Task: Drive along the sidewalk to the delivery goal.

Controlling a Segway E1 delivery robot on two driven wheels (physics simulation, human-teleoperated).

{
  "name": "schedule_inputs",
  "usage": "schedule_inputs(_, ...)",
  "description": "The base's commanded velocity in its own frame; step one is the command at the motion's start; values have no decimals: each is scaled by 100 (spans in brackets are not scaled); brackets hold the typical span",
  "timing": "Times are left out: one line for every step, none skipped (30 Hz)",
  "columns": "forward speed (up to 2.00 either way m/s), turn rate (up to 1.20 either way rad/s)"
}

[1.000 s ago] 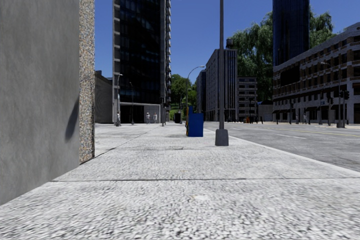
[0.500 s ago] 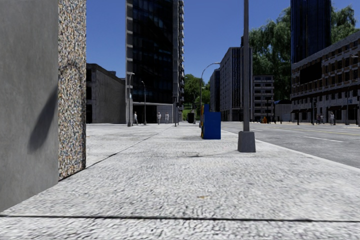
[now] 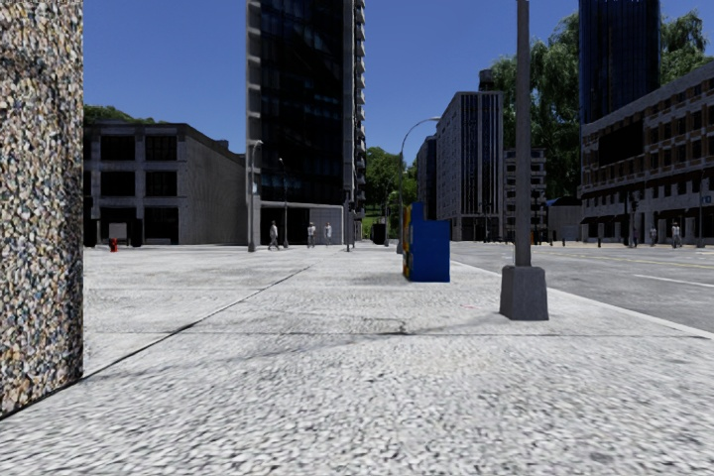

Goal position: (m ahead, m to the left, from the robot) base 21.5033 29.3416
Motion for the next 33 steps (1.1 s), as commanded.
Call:
schedule_inputs(200, 0)
schedule_inputs(200, 0)
schedule_inputs(200, 0)
schedule_inputs(200, 0)
schedule_inputs(200, 0)
schedule_inputs(200, 0)
schedule_inputs(200, 0)
schedule_inputs(200, 0)
schedule_inputs(200, 0)
schedule_inputs(200, 0)
schedule_inputs(200, 0)
schedule_inputs(200, 0)
schedule_inputs(200, 0)
schedule_inputs(200, 0)
schedule_inputs(200, 0)
schedule_inputs(200, 0)
schedule_inputs(200, 0)
schedule_inputs(200, 0)
schedule_inputs(200, 0)
schedule_inputs(200, 0)
schedule_inputs(200, 1)
schedule_inputs(200, 16)
schedule_inputs(200, 35)
schedule_inputs(200, 59)
schedule_inputs(200, 89)
schedule_inputs(200, 89)
schedule_inputs(200, 103)
schedule_inputs(200, 111)
schedule_inputs(200, 114)
schedule_inputs(200, 115)
schedule_inputs(200, 115)
schedule_inputs(200, 115)
schedule_inputs(200, 115)
